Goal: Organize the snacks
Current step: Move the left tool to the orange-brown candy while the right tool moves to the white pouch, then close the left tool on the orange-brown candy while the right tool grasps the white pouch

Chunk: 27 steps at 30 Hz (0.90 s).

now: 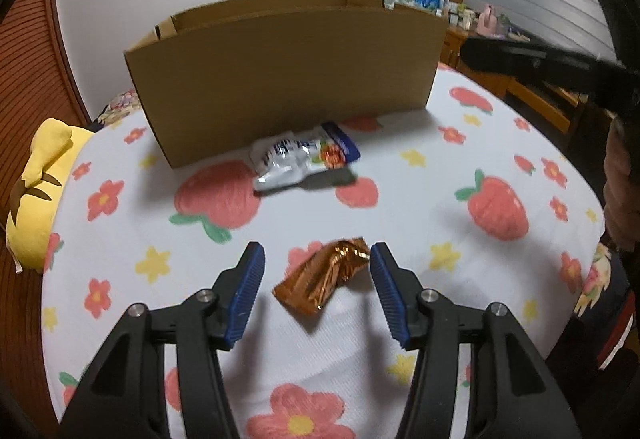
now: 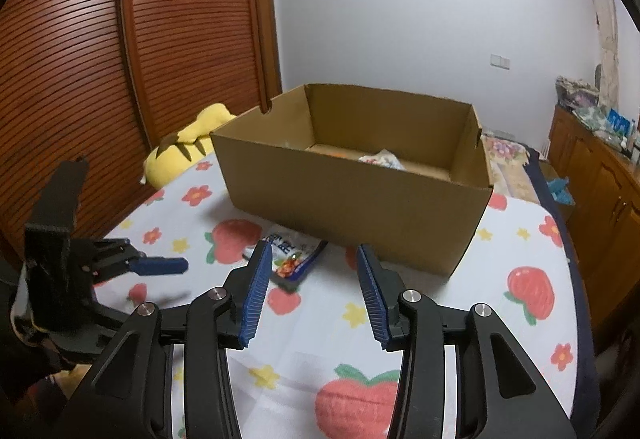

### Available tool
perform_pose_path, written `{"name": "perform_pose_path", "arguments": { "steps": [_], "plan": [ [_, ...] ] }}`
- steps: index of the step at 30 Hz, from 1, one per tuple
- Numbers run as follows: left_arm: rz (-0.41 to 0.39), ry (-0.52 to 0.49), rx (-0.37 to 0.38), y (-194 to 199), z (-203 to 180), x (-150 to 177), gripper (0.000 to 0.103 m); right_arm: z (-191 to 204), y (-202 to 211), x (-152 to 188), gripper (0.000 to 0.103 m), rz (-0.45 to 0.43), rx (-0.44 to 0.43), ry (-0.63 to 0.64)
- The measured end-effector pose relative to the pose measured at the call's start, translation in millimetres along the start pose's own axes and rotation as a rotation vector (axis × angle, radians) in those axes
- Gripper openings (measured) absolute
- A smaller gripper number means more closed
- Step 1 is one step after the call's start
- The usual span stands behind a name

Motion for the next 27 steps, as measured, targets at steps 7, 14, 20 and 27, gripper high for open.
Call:
{"name": "perform_pose_path", "arguments": {
  "steps": [7,14,20,27],
  "plan": [
    [0.047,-0.007,-0.017,-17,2,6,0.055,3,-4,7,0.045,0.021,-0.004,0.003],
    [0.056,0.006,-0.027,-25,7,1,0.053,10,-11,8,0.046,0.036,-0.008,0.028],
    [0.046,0.029,0.004,-21,12,3,0.029,21,-19,10,0.047,0.044,-0.008,0.070],
    [0.022,0.074,0.007,-13,21,4,0.025,32,-38,10,0.050,0.070,-0.016,0.107]
  ]
}}
Point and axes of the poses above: each gripper's, at about its wrist camera, not at the fingertips, and y roughly against the way its jaws point, z to its left, x to its underside, the point moved 1 cm from there along -y, roughly the way its jaws point, and after that the axes turned 14 degrees about x, right-handed, at the moved point
